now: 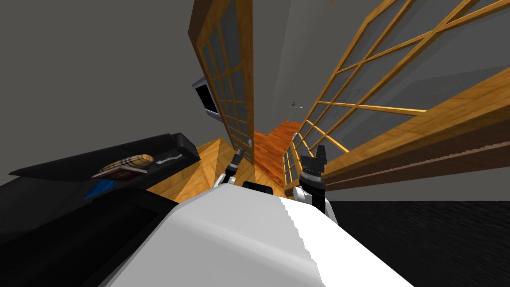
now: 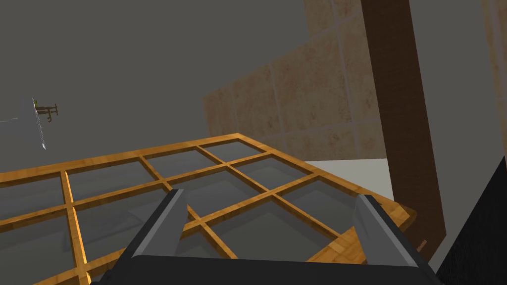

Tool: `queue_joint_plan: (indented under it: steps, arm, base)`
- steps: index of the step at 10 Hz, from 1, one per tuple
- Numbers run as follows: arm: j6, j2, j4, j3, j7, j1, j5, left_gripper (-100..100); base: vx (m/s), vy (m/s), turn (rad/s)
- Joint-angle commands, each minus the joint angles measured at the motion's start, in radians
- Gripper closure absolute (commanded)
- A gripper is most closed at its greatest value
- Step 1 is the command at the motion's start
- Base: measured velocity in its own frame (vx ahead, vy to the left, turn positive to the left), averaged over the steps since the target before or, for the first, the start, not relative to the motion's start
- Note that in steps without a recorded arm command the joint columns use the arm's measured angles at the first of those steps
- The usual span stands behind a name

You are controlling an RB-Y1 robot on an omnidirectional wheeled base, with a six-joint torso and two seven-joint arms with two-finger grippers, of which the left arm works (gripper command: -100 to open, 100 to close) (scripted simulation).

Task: Push the door open

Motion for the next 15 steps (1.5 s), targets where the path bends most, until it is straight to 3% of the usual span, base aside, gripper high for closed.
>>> queue_joint_plan:
  steps: [1, 15]
  arm:
    - [-0.019, -0.003, 0.044, -0.002, -0.05, -0.002, -0.016, -100]
    - [-0.122, -0.018, 0.382, 0.003, -0.402, -0.051, -0.14, -100]
  base:
    - [0.106, 0.097, -0.068]
    - [0.082, 0.094, -0.059]
